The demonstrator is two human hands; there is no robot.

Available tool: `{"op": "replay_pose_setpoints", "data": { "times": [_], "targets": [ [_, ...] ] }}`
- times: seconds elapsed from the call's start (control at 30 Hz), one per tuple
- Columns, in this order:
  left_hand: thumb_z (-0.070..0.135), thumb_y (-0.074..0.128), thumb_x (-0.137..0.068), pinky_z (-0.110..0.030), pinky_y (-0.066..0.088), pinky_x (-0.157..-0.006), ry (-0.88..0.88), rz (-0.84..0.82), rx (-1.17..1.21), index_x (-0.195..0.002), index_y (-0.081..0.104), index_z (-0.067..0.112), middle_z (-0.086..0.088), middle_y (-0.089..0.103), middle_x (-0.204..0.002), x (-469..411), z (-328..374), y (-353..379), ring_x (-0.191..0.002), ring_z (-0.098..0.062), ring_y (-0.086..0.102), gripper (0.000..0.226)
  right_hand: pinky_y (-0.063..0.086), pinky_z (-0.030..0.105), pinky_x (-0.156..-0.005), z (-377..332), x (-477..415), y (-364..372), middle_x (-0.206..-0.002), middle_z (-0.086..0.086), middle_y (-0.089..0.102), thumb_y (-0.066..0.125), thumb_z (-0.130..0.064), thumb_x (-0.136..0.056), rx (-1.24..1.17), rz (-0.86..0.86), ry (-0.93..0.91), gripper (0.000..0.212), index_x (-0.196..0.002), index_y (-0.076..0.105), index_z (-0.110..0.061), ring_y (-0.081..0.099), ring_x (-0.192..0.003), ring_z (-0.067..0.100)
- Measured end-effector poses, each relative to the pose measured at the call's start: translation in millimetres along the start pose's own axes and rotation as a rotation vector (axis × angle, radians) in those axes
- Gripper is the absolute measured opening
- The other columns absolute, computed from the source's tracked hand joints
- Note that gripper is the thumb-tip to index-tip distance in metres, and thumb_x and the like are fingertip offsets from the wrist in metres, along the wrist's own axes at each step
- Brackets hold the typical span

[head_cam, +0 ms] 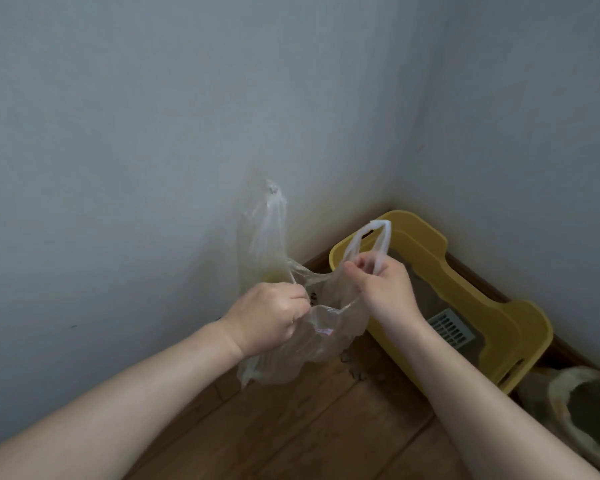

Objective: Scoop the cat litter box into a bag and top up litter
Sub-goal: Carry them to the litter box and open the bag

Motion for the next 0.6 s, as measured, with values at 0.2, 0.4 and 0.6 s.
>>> {"op": "replay_pose_setpoints", "data": {
  "times": [0.2,0.4,0.6],
  "targets": [
    [0.043,0.039,-0.097,-0.035,0.054,-0.086,-0.240,-0.432,0.140,-0.115,0.069,0.030,0.010,0.072,-0.114,9.7,-13.5,22.7,-0.101,-0.011,0.065,0.037,0.053,0.036,-0.067,29.5,-3.9,12.9,-0.077,0.018,0.063,0.063,-0.025,-0.094,-0.047,0.001,0.050,0.023,-0.083,0.066,-0.005,0.062,-0.072,0.028],
    [0.045,0.053,-0.094,-0.035,0.055,-0.082,-0.586,-0.180,0.203,-0.107,0.071,0.028,0.006,0.073,-0.102,2.6,-51.6,10.3,-0.091,-0.013,0.066,0.028,0.048,0.026,-0.067,48.8,1.8,22.7,-0.072,0.004,0.064,0.065,-0.021,-0.093,-0.123,-0.007,0.103,0.018,-0.083,0.068,-0.007,0.060,-0.070,0.015],
    [0.055,0.072,-0.078,-0.044,0.044,-0.107,-0.756,-0.421,0.236,-0.137,0.052,0.024,0.002,0.057,-0.138,30.0,-64.4,71.3,-0.125,-0.020,0.054,0.069,0.047,0.029,-0.065,58.6,8.9,13.2,-0.066,-0.002,0.062,0.069,-0.016,-0.091,-0.226,0.049,0.148,0.011,-0.085,0.071,-0.006,0.057,-0.066,0.013]
  ]
}}
Point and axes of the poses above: each hand's wrist, its own x-axis away from the middle knuckle, its own y-axis out of the palm, z = x × y, the point moved 8 cm from there along -x, towards the middle knuckle
